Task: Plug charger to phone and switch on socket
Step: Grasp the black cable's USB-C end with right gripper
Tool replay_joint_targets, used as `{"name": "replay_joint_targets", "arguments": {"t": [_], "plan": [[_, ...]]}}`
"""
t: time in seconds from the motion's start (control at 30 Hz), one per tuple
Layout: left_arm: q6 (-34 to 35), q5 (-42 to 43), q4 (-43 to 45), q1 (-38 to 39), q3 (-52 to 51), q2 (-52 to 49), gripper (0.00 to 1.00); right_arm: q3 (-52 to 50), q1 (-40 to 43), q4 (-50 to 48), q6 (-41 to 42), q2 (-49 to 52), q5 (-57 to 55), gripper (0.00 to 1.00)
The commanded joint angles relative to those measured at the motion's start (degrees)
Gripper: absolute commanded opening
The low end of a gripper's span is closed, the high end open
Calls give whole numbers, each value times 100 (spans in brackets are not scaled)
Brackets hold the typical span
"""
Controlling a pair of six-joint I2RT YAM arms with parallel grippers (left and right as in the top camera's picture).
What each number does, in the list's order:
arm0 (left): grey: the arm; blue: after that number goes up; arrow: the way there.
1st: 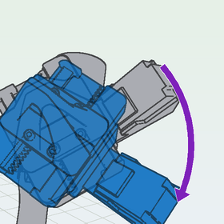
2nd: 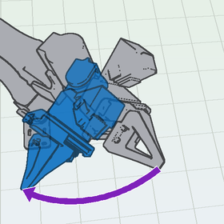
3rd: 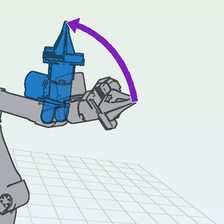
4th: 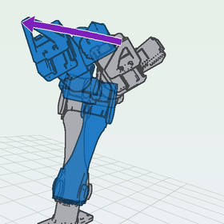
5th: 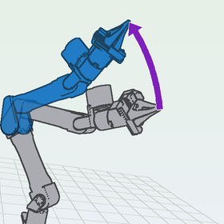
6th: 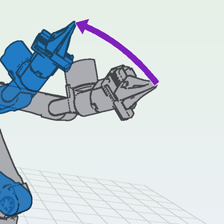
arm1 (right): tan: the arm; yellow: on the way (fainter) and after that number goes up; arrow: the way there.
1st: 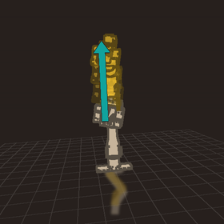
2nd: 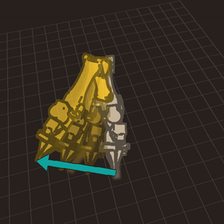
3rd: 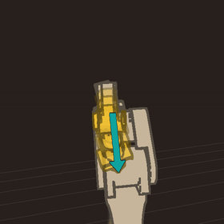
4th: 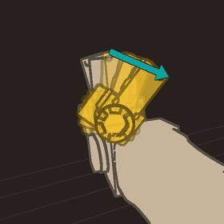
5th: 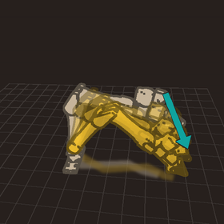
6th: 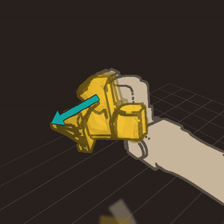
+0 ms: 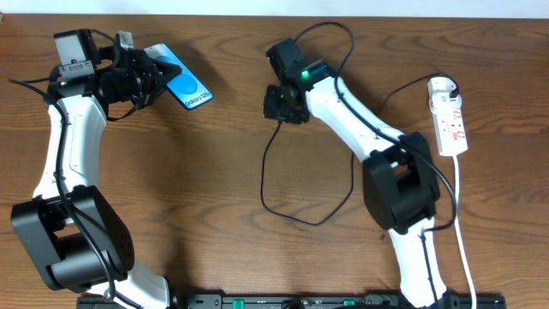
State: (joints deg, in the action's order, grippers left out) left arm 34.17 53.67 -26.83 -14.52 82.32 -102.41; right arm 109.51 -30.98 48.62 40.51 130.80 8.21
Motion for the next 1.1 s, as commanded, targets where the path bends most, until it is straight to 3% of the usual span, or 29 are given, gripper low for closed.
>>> {"name": "replay_joint_targets", "arguments": {"t": [0.0,1.07], "plan": [[-114,129,4,-20,107,127,7,105,-90,7,190,96,-367,37],[-114,129,-13,-20,105,127,7,13,-380,-96,431,501,-1115,30]]}}
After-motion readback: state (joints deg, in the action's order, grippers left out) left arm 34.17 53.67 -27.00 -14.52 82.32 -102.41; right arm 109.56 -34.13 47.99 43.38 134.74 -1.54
